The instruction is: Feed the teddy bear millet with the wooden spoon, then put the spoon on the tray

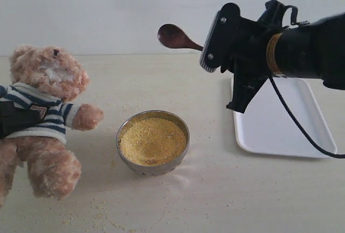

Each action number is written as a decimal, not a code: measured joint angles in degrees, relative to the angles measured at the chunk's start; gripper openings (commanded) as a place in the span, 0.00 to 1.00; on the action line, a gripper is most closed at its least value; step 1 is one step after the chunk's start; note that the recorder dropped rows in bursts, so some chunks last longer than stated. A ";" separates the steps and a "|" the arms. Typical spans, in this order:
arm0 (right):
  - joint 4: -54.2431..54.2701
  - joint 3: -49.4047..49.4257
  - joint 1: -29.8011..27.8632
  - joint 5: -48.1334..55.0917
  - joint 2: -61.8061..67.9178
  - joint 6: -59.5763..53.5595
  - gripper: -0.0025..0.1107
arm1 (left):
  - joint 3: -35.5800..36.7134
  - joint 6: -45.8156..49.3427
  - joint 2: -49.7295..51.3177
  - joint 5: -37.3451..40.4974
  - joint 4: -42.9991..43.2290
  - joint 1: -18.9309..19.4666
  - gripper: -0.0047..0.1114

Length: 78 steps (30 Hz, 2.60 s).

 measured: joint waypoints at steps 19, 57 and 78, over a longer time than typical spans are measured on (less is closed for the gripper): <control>7.77 0.00 0.00 -5.33 0.00 -44.55 0.02 | 0.00 0.00 0.00 0.00 0.00 0.00 0.08; 10.79 -2.11 2.99 -5.55 -1.49 -16.66 0.02 | 0.00 2.43 0.00 0.00 0.00 0.00 0.08; 27.60 -11.94 19.62 33.07 9.29 -64.90 0.02 | 0.00 3.48 0.00 -1.38 0.11 0.00 0.08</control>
